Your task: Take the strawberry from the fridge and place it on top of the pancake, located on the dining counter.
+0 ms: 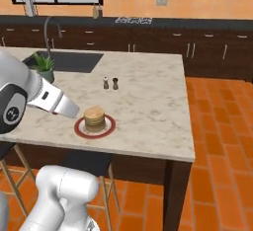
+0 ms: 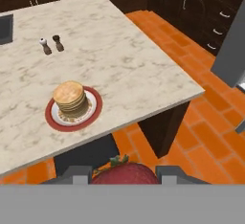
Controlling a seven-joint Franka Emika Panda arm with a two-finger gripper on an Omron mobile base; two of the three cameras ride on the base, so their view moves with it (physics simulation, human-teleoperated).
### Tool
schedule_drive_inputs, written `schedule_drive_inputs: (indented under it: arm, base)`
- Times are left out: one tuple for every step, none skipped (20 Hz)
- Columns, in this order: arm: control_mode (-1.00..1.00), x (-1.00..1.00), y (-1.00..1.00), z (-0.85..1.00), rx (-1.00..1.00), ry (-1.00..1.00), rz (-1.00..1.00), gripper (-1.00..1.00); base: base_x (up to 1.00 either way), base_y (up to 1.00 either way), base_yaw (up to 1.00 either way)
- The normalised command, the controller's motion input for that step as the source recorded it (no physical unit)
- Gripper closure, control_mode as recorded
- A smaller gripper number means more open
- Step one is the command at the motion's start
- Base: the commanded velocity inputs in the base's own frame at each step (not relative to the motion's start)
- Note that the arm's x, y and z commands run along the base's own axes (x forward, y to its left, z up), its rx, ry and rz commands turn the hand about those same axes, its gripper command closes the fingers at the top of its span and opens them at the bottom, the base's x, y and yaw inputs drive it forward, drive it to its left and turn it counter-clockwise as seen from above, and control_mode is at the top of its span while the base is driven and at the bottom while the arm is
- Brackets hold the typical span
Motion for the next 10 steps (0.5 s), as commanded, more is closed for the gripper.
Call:
schedule_drive_inputs:
  arm:
    - [1.00, 0.00, 0.00, 0.00, 0.00, 0.00, 0.00, 1.00]
    - [1.00, 0.00, 0.00, 0.00, 0.00, 0.00, 0.00, 1.00]
    - [1.00, 0.00, 0.00, 0.00, 0.00, 0.00, 0.00, 1.00]
    - [1.00, 0.00, 0.00, 0.00, 0.00, 0.00, 0.00, 1.00]
    - [1.00, 0.00, 0.00, 0.00, 0.00, 0.00, 0.00, 1.00]
    - [1.00, 0.00, 0.00, 0.00, 0.00, 0.00, 0.00, 1.00]
    - [1.00, 0.00, 0.00, 0.00, 0.00, 0.00, 0.00, 1.00]
    - [1.00, 0.00, 0.00, 0.00, 0.00, 0.00, 0.00, 1.00]
    - [1.00, 0.00, 0.00, 0.00, 0.00, 0.00, 0.00, 1.00]
    - [1.00, 0.00, 0.00, 0.00, 0.00, 0.00, 0.00, 1.00]
  base:
    - [0.14, 0.40, -0.20]
    - [0.14, 0.38, -0.15]
    - [0.22, 0.46, -0.15]
    - [0.23, 0.64, -0.12]
    - [0.38, 0.71, -0.09]
    - [0.48, 0.56, 0.00]
    - [0.53, 0.37, 0.00]
    - [0.53, 0.14, 0.00]
    - [0.55, 0.14, 0.01]
    - [0.61, 0.10, 0.06]
